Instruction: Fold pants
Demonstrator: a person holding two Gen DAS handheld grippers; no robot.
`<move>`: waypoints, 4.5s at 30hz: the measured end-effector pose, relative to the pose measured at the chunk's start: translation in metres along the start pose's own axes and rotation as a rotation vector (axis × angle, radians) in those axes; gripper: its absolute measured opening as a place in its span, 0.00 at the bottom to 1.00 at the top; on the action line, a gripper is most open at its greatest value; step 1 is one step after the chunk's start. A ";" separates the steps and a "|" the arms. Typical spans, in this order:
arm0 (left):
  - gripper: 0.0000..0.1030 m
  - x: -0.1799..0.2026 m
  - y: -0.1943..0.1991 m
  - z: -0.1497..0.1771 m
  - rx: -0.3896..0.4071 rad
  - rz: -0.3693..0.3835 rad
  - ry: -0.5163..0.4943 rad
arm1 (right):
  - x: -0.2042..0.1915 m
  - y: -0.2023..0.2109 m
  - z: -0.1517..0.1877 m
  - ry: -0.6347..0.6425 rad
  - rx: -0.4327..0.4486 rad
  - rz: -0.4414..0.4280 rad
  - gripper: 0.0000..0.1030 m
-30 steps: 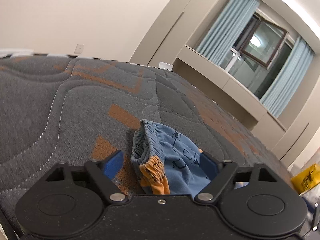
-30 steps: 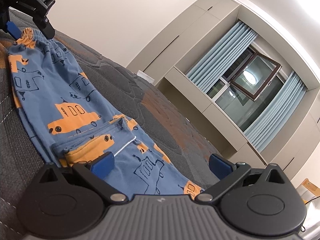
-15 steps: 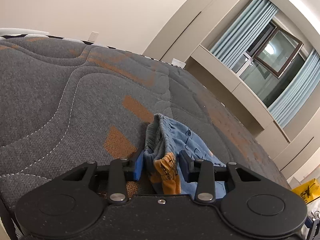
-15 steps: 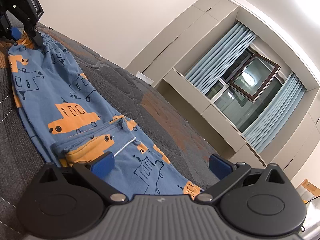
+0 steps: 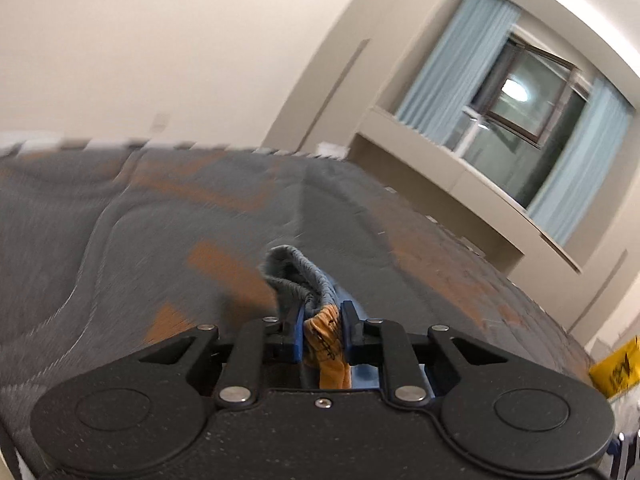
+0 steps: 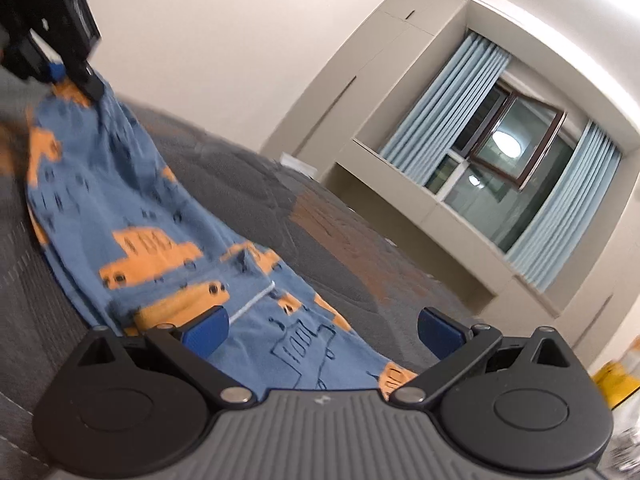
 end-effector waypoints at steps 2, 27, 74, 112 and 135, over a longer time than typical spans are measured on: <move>0.18 0.025 0.007 -0.004 0.017 0.016 -0.060 | 0.011 0.006 -0.002 -0.058 0.036 -0.060 1.00; 0.24 0.276 -0.049 0.174 -0.202 0.193 -0.746 | 0.219 0.021 0.125 -0.689 -0.035 -0.024 1.00; 0.06 0.241 -0.026 0.187 -0.213 0.176 -0.927 | 0.143 -0.048 0.066 -0.730 -0.121 -0.732 0.22; 0.99 0.199 -0.002 0.120 -0.072 0.097 -0.639 | 0.191 -0.004 0.111 -0.937 -0.065 -0.525 1.00; 1.00 0.109 -0.063 0.114 -0.309 0.047 -0.437 | 0.140 0.043 0.112 -0.634 -0.291 -0.087 1.00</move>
Point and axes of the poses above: each gripper's, at about its wrist camera, not at the fingertips, and y roughly against the way its jaws point, x to its right, z to its underside, the point moved 9 cm from there along -y, roughly the way its jaws point, and after that the axes turned 9 degrees about -x, right-handed, at the moved point
